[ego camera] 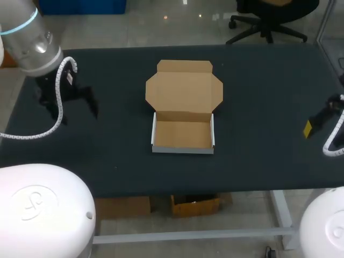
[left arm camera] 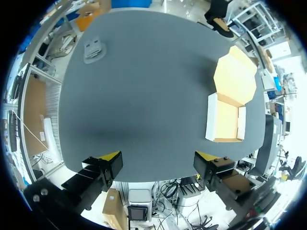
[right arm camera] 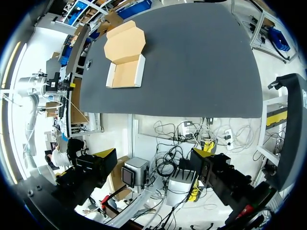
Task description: Assemble the packaging by folding the flat box into shape, placing the metal phone stand inside, and closing the box properly
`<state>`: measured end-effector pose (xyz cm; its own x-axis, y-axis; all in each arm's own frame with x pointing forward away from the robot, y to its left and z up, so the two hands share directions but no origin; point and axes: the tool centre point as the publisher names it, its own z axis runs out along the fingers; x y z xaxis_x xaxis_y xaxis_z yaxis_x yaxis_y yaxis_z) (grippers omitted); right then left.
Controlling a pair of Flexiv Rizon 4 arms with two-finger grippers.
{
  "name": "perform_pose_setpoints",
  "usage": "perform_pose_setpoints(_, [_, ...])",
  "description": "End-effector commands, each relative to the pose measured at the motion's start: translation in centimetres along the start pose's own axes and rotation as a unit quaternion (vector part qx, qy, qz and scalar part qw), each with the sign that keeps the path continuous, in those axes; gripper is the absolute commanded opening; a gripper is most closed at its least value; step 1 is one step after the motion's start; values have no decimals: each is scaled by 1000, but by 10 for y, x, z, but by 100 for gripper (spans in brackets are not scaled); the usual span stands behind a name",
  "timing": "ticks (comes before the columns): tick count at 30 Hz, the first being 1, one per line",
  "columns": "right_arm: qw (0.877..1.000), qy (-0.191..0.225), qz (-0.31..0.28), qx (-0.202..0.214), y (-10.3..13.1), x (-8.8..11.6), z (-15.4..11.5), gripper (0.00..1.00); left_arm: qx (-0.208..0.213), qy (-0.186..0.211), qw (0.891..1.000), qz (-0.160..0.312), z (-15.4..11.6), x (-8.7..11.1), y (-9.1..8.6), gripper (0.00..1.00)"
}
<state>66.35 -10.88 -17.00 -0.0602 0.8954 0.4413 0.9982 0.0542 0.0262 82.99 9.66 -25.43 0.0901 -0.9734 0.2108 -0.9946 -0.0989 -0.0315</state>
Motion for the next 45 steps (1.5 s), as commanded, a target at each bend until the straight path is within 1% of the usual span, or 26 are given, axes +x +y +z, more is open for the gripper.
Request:
perform_pose_setpoints(1, [1000,0,0,2,0,0,-2,100,-17,-5,1000,0,13,-3,-20,100])
perform_pose_setpoints(5, [1000,0,0,2,0,0,-2,100,-21,-16,1000,-1,20,-8,-33,100])
perform_pose_setpoints(8, [1000,0,0,2,0,0,-2,100,-22,-27,999,-2,23,-13,-39,100])
perform_pose_setpoints(12, [1000,0,0,2,0,0,-2,100,-21,-47,999,-18,26,-20,-48,100])
perform_pose_setpoints(20, [1000,0,0,2,0,0,-2,100,-28,-70,996,-55,36,-33,-64,100])
perform_pose_setpoints(26, [1000,0,0,2,0,0,-2,100,-29,-81,993,-82,43,-46,-70,100])
perform_pose_setpoints(33, [1000,0,0,2,0,0,-2,100,-27,-86,990,-111,54,-64,-71,100])
perform_pose_setpoints(35, [1000,0,0,2,0,0,-2,100,-24,-85,989,-116,59,-68,-72,100])
perform_pose_setpoints(38, [1000,0,0,2,0,0,-2,100,-16,-93,988,-123,65,-73,-76,100])
perform_pose_setpoints(41, [1000,0,0,2,0,0,-2,100,-13,-94,988,-122,70,-80,-81,100])
perform_pose_setpoints(45, [1000,0,0,2,0,0,-2,100,-6,-95,988,-122,73,-84,-82,100])
